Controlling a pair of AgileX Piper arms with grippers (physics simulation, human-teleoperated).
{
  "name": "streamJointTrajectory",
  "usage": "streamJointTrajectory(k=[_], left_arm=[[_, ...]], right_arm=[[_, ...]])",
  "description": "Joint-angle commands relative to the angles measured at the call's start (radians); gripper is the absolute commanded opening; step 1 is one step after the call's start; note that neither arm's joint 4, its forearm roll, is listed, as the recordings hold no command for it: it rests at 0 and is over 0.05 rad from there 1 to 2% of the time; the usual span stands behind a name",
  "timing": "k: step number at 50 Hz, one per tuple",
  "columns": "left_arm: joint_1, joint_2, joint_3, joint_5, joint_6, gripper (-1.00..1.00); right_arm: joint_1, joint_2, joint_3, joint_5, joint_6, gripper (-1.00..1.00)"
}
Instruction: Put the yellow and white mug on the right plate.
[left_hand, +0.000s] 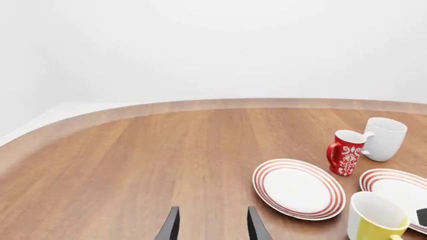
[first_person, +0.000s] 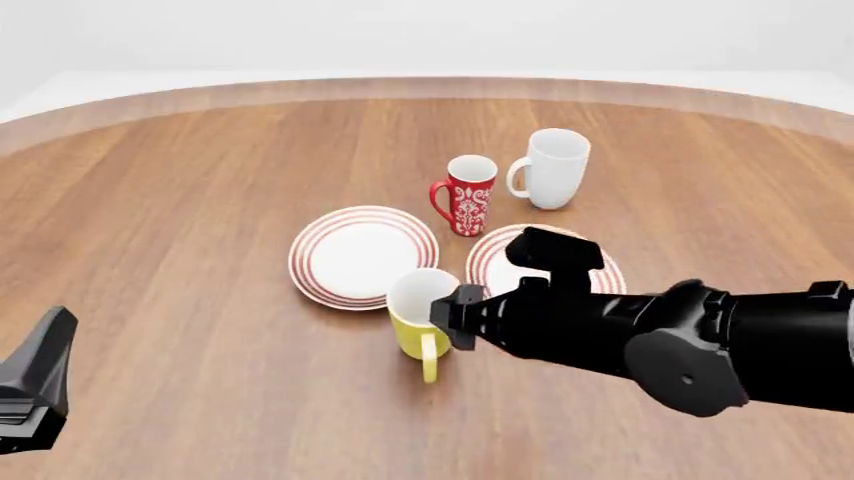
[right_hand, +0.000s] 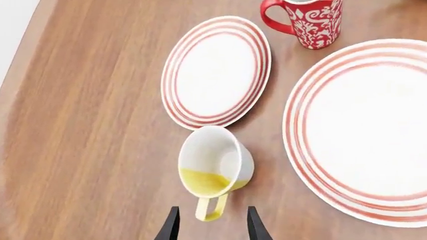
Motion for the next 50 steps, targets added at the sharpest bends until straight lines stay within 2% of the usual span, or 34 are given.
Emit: streamJointTrajectory(k=[1, 25, 50], left_arm=[[0.0, 0.0, 0.0, 0.0, 0.0, 1.0], [0.0, 0.0, 0.0, 0.0, 0.0, 1.0], [0.0, 0.0, 0.0, 0.0, 0.0, 1.0]], right_arm=[[0.007, 0.062, 0.013, -0.074, 0.018, 1.0], [0.047, 0.196, 0.027, -0.198, 0.067, 1.0], [0.07, 0.255, 0.034, -0.26, 0.094, 1.0]])
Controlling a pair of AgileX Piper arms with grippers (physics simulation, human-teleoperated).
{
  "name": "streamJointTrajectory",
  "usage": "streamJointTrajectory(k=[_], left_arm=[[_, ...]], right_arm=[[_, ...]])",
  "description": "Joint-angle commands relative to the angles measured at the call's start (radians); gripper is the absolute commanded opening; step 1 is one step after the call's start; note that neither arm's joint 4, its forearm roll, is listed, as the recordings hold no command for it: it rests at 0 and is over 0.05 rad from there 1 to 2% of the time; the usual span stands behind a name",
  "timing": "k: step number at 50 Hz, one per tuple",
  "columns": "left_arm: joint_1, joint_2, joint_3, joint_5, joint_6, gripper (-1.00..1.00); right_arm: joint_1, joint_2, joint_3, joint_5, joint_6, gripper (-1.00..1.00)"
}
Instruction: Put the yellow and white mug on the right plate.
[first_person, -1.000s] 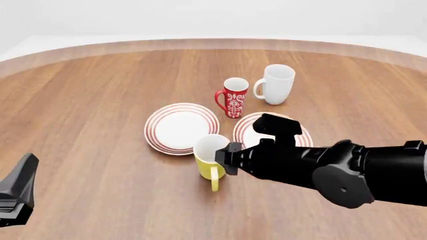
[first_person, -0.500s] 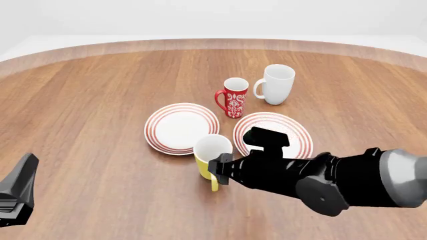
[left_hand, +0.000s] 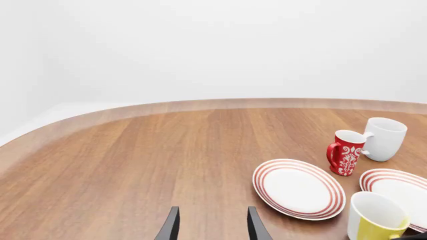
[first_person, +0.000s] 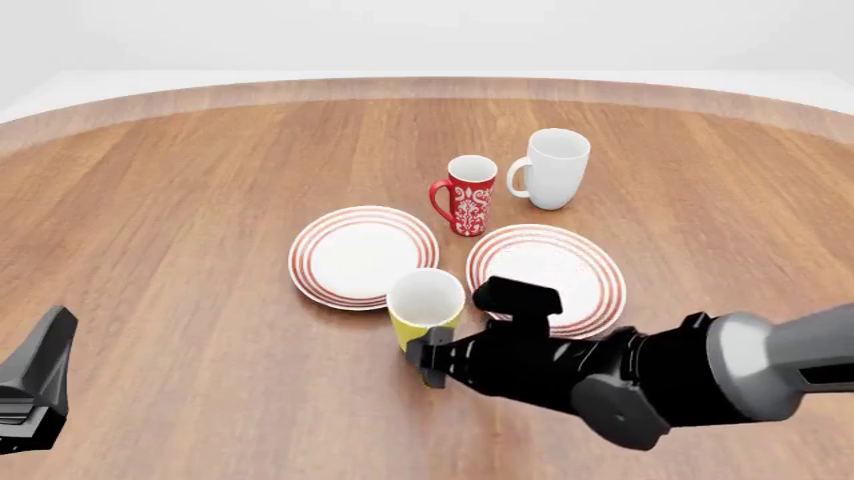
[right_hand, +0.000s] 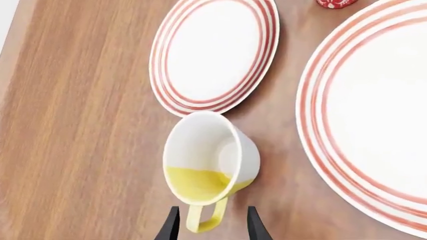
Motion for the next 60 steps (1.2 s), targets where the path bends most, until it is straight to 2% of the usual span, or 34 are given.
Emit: streamJointTrajectory(k=[1, 30, 31, 46, 60], left_arm=[[0.0, 0.0, 0.0, 0.0, 0.0, 1.0], [0.0, 0.0, 0.0, 0.0, 0.0, 1.0], [0.0, 0.0, 0.0, 0.0, 0.0, 1.0], [0.0, 0.0, 0.0, 0.0, 0.0, 1.0], [0.0, 0.0, 0.0, 0.0, 0.0, 1.0]], right_arm=[[0.013, 0.028, -0.001, -0.026, 0.012, 1.0], [0.037, 0.083, -0.001, -0.089, 0.035, 1.0], [0.034, 0.075, -0.001, -0.085, 0.027, -1.0], [0.005, 0.013, 0.024, -0.059, 0.001, -1.0], [-0.015, -0.077, -0.004, 0.057, -0.084, -1.0]])
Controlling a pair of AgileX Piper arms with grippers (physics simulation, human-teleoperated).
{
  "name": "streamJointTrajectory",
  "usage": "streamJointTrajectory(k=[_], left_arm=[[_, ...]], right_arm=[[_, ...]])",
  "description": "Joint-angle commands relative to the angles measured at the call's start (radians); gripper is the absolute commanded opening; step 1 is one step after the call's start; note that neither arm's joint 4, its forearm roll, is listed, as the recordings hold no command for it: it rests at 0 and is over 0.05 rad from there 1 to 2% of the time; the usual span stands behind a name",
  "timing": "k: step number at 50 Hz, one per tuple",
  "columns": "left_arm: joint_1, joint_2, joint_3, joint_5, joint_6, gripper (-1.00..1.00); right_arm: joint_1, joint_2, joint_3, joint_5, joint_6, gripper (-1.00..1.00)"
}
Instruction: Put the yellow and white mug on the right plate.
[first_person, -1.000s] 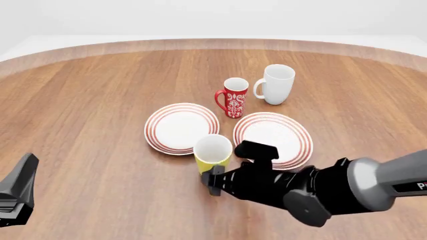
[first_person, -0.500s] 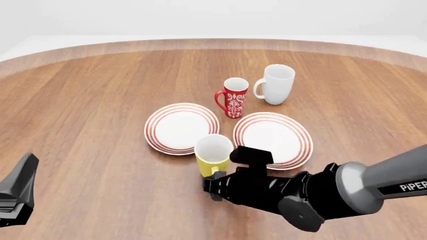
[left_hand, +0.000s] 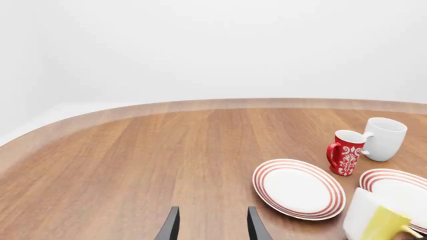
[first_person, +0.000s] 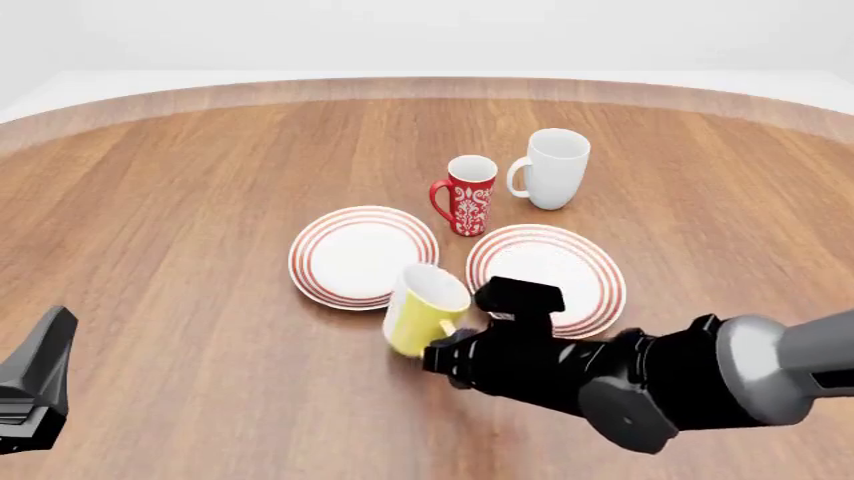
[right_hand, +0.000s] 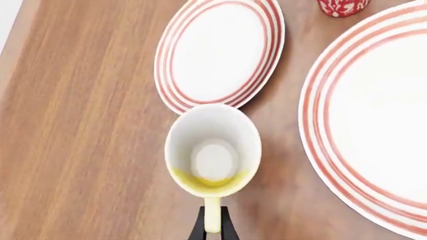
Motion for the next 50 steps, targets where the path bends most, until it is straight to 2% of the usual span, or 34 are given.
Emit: streamJointTrajectory(k=[1, 8, 26, 32, 50], left_arm=[[0.0, 0.0, 0.0, 0.0, 0.0, 1.0], [0.0, 0.0, 0.0, 0.0, 0.0, 1.0], [0.0, 0.0, 0.0, 0.0, 0.0, 1.0], [0.0, 0.0, 0.0, 0.0, 0.0, 1.0], [0.0, 0.0, 0.0, 0.0, 0.0, 1.0]], right_arm=[[-0.018, -0.073, -0.023, 0.085, -0.057, -1.0], [-0.03, -0.134, -0.039, 0.157, -0.102, -1.0], [-0.051, -0.247, -0.074, 0.29, -0.167, -1.0], [-0.049, -0.249, -0.077, 0.291, -0.179, -1.0], [-0.072, -0.327, -0.137, 0.411, -0.234, -1.0]])
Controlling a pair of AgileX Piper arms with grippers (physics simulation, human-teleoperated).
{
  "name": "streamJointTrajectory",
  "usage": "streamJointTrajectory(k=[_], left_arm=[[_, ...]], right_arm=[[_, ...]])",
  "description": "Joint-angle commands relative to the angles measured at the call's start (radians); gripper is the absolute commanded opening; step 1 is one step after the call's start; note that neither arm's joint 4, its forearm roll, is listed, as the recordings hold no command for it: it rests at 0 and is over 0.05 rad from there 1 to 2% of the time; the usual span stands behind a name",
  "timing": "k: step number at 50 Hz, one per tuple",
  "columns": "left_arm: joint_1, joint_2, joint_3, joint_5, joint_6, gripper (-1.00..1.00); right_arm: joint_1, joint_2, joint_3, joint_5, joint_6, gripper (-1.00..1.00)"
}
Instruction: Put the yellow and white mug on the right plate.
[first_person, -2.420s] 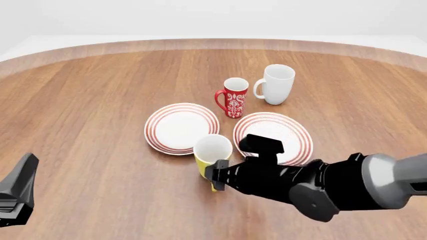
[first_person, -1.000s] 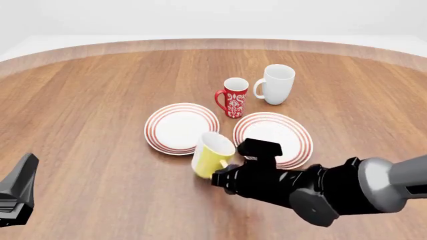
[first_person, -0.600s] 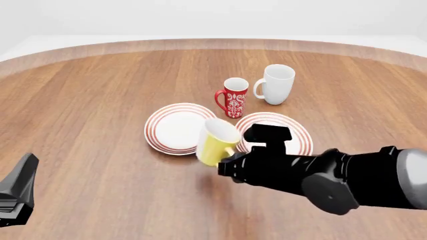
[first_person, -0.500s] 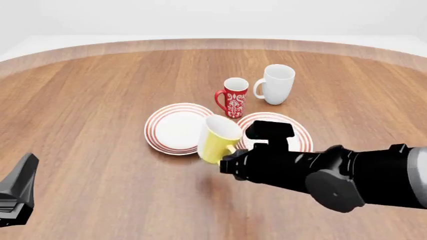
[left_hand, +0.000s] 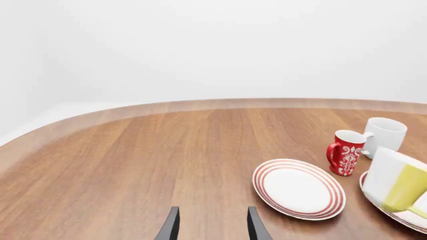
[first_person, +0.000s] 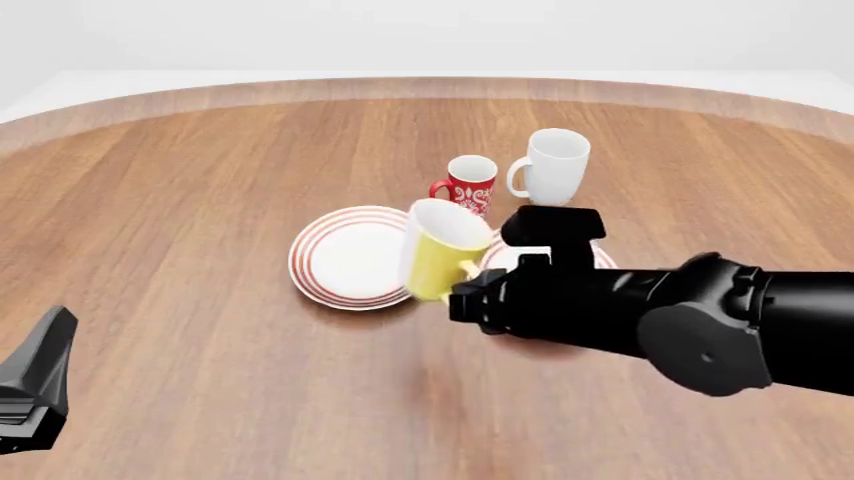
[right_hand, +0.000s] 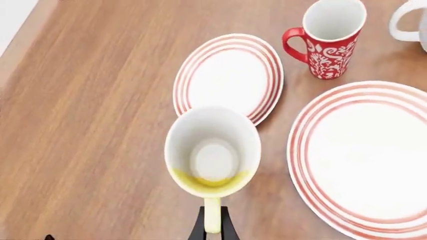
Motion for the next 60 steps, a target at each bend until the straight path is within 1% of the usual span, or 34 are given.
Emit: streamJointTrajectory(k=[1, 8, 13, 14, 15, 18, 19, 21, 22, 23, 26, 27, 28, 30, 31, 33, 37, 49, 58, 60], left_arm=[[0.0, 0.0, 0.0, 0.0, 0.0, 1.0], [0.0, 0.0, 0.0, 0.0, 0.0, 1.0], [0.0, 0.0, 0.0, 0.0, 0.0, 1.0], [0.0, 0.0, 0.0, 0.0, 0.0, 1.0], [0.0, 0.0, 0.0, 0.0, 0.0, 1.0], [0.0, 0.0, 0.0, 0.0, 0.0, 1.0], [0.0, 0.0, 0.0, 0.0, 0.0, 1.0], [0.0, 0.0, 0.0, 0.0, 0.0, 1.0], [0.0, 0.0, 0.0, 0.0, 0.0, 1.0], [0.0, 0.0, 0.0, 0.0, 0.0, 1.0], [0.0, 0.0, 0.0, 0.0, 0.0, 1.0], [0.0, 0.0, 0.0, 0.0, 0.0, 1.0], [0.0, 0.0, 0.0, 0.0, 0.0, 1.0], [0.0, 0.0, 0.0, 0.0, 0.0, 1.0], [0.0, 0.0, 0.0, 0.0, 0.0, 1.0], [0.0, 0.0, 0.0, 0.0, 0.0, 1.0], [0.0, 0.0, 0.0, 0.0, 0.0, 1.0], [0.0, 0.0, 0.0, 0.0, 0.0, 1.0], [0.0, 0.0, 0.0, 0.0, 0.0, 1.0], [0.0, 0.0, 0.0, 0.0, 0.0, 1.0]], right_arm=[[-0.017, -0.047, -0.022, 0.05, -0.029, -1.0], [-0.045, -0.086, -0.012, 0.076, -0.053, -1.0], [-0.073, -0.102, -0.01, 0.09, -0.083, -1.0], [-0.095, -0.105, -0.006, 0.096, -0.115, -1.0], [-0.095, -0.101, -0.006, 0.093, -0.115, -1.0], [-0.13, -0.105, 0.005, 0.093, -0.145, -1.0], [-0.132, -0.104, 0.006, 0.092, -0.147, -1.0], [-0.148, -0.114, -0.008, 0.118, -0.16, -1.0], [-0.155, -0.105, 0.01, 0.092, -0.167, -1.0], [-0.179, -0.111, 0.021, 0.086, -0.185, -1.0], [-0.183, -0.097, 0.019, 0.08, -0.191, -1.0], [-0.186, -0.104, 0.006, 0.1, -0.192, -1.0], [-0.193, -0.092, 0.019, 0.074, -0.199, -1.0], [-0.205, -0.097, 0.01, 0.088, -0.209, -1.0], [-0.21, -0.084, 0.023, 0.068, -0.214, -1.0], [-0.219, -0.097, 0.009, 0.095, -0.223, -1.0], [-0.236, -0.073, 0.036, 0.047, -0.235, -1.0], [-0.26, -0.057, 0.065, 0.012, -0.251, -1.0], [-0.319, -0.067, 0.102, -0.018, -0.291, -1.0], [-0.323, -0.062, 0.106, -0.026, -0.291, -1.0]])
